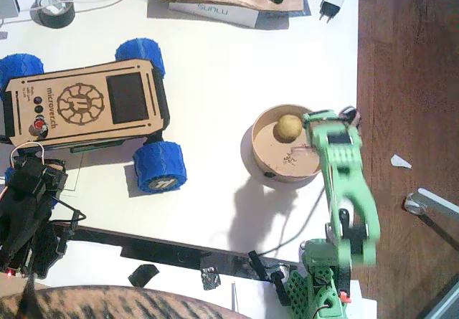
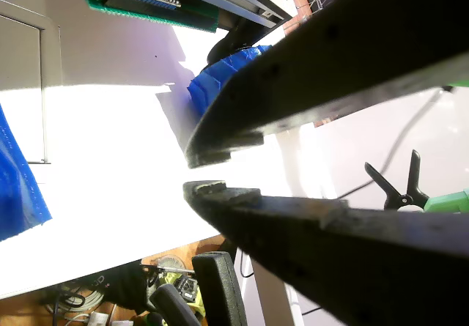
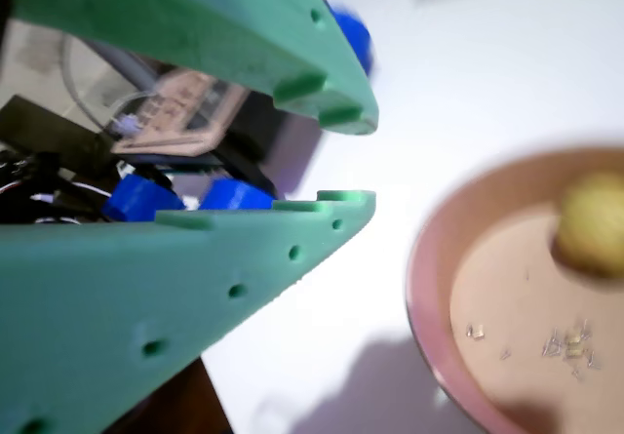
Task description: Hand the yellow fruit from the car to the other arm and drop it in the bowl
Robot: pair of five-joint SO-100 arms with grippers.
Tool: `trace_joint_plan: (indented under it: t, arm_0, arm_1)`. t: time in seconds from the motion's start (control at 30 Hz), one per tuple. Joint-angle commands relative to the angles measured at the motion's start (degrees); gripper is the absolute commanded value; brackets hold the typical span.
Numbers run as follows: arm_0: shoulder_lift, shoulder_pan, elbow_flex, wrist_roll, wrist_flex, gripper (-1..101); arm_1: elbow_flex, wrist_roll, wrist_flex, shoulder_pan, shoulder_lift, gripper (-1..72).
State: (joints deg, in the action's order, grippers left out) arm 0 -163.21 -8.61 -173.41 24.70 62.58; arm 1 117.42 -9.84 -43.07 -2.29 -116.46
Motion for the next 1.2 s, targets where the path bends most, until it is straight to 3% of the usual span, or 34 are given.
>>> trace_joint_plan:
  t: [0.0,0.13,0.27,0.6,0.7,0.9,1.17]
  arm_0:
    - [0.70,0.18,0.00,-0.35,-0.62,0]
    - [0.70,0.18,0.00,-0.35,-0.62,0]
    - [0.70,0.18,0.00,-0.35,-0.62,0]
    - [0.70,0.18,0.00,-0.35,-0.62,0]
    - [0.70,0.18,0.00,-0.35,-0.62,0]
    - [0.70,0.18,0.00,-0.35,-0.62,0]
    - [0.70,0.18,0.00,-0.35,-0.62,0]
  arm_1:
    - [8.17,-2.37,5.27,1.05,-14.41,2.7]
    - [21.45,-3.96,10.99,2.37,-29.79,2.6]
    - [31.55,-1.58,10.99,4.04,-42.98,2.3]
    - [45.44,8.09,3.34,13.71,-56.78,-0.1]
    - [48.43,10.11,-3.25,15.47,-63.63,-0.1]
    - [49.66,9.84,-11.16,15.91,-68.12,-0.1]
    - [54.14,8.70,-10.63,13.62,-69.61,-0.1]
